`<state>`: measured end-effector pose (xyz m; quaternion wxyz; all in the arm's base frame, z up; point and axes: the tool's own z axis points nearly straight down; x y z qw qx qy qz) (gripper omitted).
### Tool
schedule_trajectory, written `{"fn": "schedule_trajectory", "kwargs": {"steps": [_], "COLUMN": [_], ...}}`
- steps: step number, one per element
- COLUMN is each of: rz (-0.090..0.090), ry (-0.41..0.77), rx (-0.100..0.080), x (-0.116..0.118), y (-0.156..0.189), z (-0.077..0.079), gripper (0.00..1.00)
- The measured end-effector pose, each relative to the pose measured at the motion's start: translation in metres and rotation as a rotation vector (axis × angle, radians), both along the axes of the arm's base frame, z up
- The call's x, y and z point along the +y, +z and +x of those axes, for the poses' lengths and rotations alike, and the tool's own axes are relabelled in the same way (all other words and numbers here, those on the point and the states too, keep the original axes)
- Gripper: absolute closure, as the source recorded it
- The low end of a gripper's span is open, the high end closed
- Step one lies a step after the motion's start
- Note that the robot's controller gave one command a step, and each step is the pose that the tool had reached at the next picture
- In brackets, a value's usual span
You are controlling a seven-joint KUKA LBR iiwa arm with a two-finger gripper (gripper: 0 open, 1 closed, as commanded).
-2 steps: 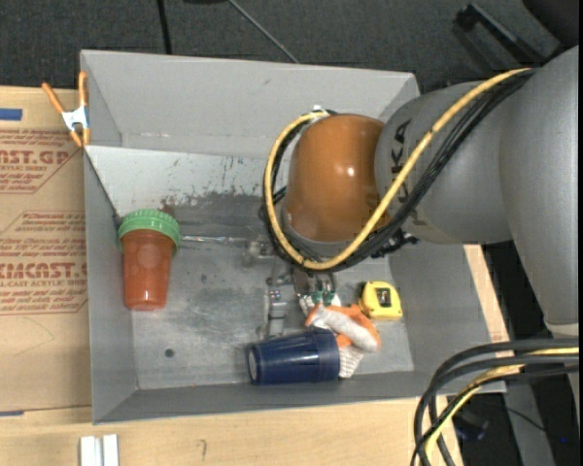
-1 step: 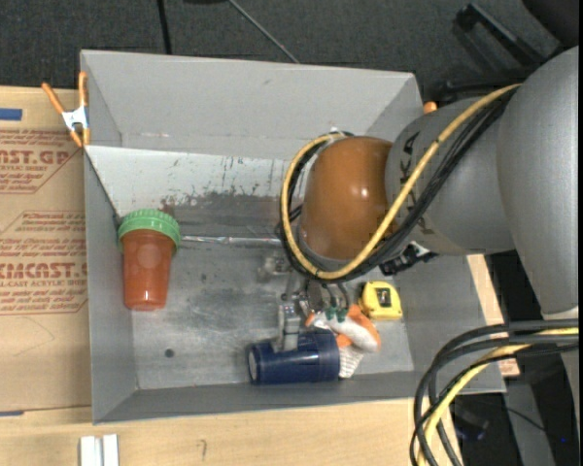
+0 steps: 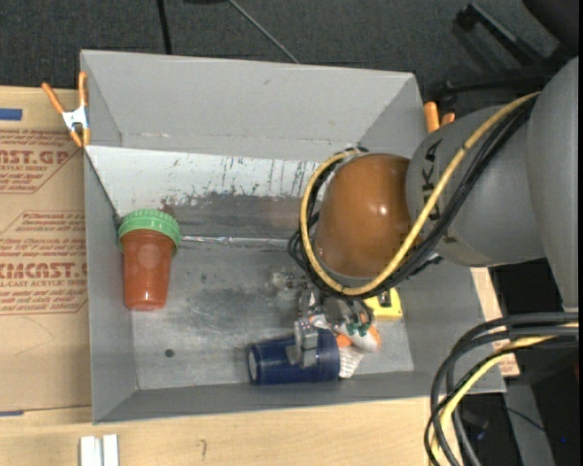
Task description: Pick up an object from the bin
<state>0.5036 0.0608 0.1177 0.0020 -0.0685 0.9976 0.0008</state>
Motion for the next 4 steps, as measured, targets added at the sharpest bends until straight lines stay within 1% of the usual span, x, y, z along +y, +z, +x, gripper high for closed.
{"fn": "schedule_trajectory", "kwargs": {"steps": [1,2,3,4], "rz": [0.002,0.002,0.003,0.003], "ry": [0.078,0.177,0.301,0.3], "rx": [0.001,0.006,0.009,0.009], "x": [-0.02,-0.021,-0.029,-0.029], "y": [-0.012,-0.029,-0.039,-0.039], "z": [-0.013,-0.009,-0.02,-0.02], "gripper": [0.0,0.0,1.0,1.0]}}
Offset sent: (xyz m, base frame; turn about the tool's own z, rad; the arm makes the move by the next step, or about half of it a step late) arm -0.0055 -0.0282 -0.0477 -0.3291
